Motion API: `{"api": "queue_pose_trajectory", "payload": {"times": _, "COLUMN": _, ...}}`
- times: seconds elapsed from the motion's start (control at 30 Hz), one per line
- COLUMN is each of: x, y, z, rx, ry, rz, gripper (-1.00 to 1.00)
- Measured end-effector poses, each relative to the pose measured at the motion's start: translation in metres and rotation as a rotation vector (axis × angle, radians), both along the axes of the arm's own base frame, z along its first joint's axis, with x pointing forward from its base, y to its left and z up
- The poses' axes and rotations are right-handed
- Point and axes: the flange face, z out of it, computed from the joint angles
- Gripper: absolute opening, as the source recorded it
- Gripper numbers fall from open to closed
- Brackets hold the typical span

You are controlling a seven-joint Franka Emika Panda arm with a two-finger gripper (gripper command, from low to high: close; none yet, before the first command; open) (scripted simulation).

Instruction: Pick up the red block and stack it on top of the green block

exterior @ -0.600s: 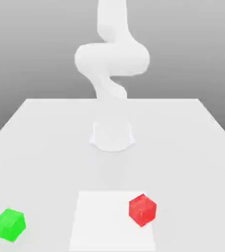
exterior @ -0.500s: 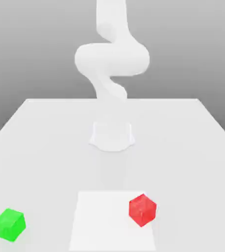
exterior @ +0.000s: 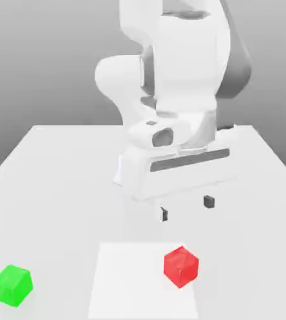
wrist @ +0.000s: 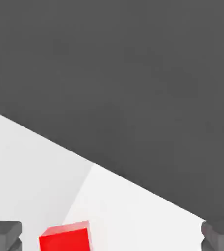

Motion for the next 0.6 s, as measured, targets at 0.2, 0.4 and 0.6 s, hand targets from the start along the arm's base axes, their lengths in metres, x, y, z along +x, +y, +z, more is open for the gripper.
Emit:
{"api": "queue_pose_trajectory", "payload": {"times": 0.2, "x": -0.024, "y": 0.003, "z": -0.089, "rx": -0.028, "ry": 0.096, "rz": 0.077, "gripper": 0.00}}
{"api": "queue_pose_trajectory", "payload": {"times": 0.4, "x": -0.025, "y": 0.003, "z": -0.119, "rx": -0.029, "ry": 0.098, "rz": 0.078, "gripper": -1.00}}
{"api": "queue_pose_trajectory", "payload": {"times": 0.6, "x": -0.025, "y": 0.003, "z": -0.105, "rx": -0.029, "ry": 0.099, "rz": 0.078, "gripper": -1.00}}
